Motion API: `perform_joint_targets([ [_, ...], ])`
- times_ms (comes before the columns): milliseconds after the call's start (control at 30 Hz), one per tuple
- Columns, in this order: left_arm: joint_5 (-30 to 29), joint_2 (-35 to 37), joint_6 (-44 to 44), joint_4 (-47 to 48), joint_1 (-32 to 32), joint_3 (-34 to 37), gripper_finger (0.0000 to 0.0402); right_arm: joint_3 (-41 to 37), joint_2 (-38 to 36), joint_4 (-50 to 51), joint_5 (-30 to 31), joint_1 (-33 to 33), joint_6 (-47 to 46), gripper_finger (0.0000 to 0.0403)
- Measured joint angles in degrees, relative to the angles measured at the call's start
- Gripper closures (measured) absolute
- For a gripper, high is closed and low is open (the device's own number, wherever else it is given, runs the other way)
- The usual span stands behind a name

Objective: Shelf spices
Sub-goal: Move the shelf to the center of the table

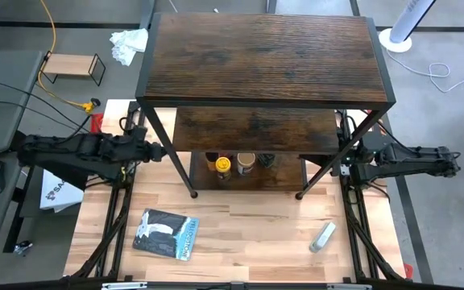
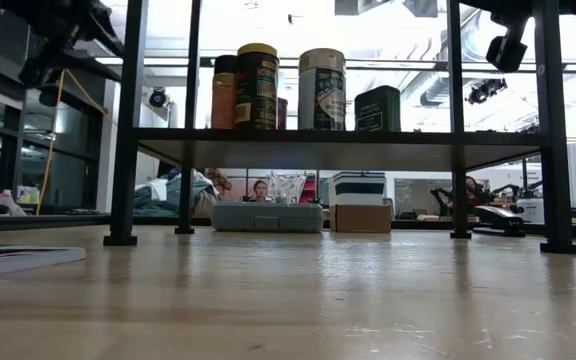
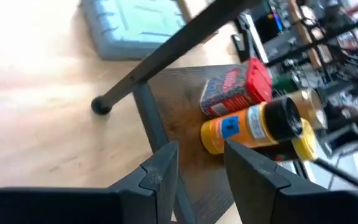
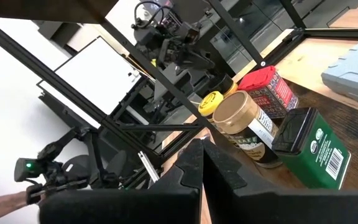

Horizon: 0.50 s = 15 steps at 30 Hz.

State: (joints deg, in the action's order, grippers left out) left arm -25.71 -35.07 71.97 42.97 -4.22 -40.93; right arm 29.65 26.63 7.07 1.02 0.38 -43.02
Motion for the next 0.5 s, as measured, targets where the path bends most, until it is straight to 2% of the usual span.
perform_joint_targets([
  [167,4.5,-4.9,0.1,-1.2,5.1,0.0,0.0276,0.0,0.0,0.0,0.0,0.0,0.0,0.0403],
  [400,14.5,-13.2,-6.7,-18.6,12.5,0.0,0.0238,0.0,0.0,0.0,-0.2,0.0,0.0,0.0403],
  [500,19.3,-16.4,-9.6,-22.1,14.4,0.0,0.0215,0.0,0.0,0.0,-0.2,0.0,0.0,0.0403],
])
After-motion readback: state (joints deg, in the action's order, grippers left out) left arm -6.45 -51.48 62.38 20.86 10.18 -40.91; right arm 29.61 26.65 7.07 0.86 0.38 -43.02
